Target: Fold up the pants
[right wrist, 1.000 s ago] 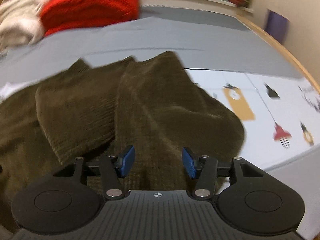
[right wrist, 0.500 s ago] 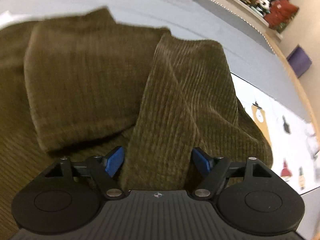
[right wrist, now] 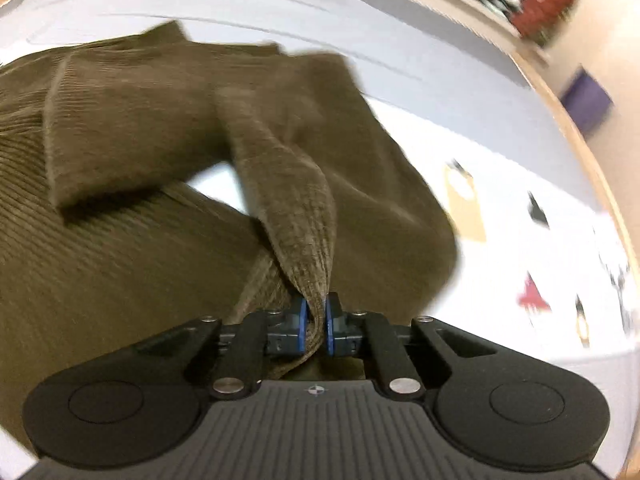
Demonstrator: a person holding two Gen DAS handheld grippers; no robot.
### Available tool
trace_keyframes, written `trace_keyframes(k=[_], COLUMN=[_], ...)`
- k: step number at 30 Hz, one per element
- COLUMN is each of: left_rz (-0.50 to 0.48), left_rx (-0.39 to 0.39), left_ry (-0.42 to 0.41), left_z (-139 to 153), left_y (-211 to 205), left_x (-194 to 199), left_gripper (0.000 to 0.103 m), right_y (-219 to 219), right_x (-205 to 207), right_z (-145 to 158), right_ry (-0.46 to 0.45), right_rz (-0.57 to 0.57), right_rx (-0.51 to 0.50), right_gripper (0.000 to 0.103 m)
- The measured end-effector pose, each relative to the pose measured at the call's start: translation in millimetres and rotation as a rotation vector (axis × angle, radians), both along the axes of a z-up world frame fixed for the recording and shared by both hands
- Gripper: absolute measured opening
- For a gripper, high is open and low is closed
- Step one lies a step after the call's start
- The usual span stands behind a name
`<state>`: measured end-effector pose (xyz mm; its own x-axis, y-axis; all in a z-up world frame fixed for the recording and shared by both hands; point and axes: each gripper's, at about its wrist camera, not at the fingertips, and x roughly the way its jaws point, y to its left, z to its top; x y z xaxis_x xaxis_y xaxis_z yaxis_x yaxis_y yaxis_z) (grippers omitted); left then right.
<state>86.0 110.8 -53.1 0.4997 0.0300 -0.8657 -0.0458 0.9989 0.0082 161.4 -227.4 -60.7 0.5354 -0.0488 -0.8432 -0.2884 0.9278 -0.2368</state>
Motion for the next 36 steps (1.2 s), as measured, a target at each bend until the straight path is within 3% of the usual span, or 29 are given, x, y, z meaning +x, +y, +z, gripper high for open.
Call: trace_keyframes(k=[5,9,12,13,15,18,22,32,35,36], left_rz=[-0.031,-0.049,-0.051,-0.054,-0.061,-0.059,-0.047,-0.020,-0.001,0.007], left_rx=[-0.005,0.003,0.003,0.004,0.008,0.011,0.009,0.011,0.012,0.012], left_ry=[-0.005,-0.004,0.007,0.009,0.008,0.011,0.019,0.034,0.038,0.040], left_z=[4,4,0,-1,-1,-3,-5,-8,-9,-10], left_y=[-14,-23,-27,-28,-29,-28,-25,-14,-5,-2], left_x=[-4,-3,-1,0,0,1,4,6,7,8], left_gripper=[0.080,0.080,0.080,0.080,0.080,0.080,0.080,0.084,0.084,0.084], right_y=[-73,-96,-107,-115,-123,-113,-70,55,72,73], right_x=[-30,-55,-59,-58,-58,-51,-32,28,37,39], right_z=[-11,-8,11,18,36,55,55,-8,-25,-28], right_ry=[0.167,0.211,0.168,0.140,0.057,-0.075,-0.137,-0.029,-0.013,-0.005], right_rz=[-0.076,-0.052,-0.086,-0.111,-0.148,-0.141,-0.039,0.159,0.174,0.164], right_rx=[0.024,0.083,0.169,0.207,0.281,0.308,0.225,-0.095,-0.197,-0.208], right_gripper=[0.009,0.009,0.015,0.021,0.035,0.043,0.049,0.052,0.049,0.041])
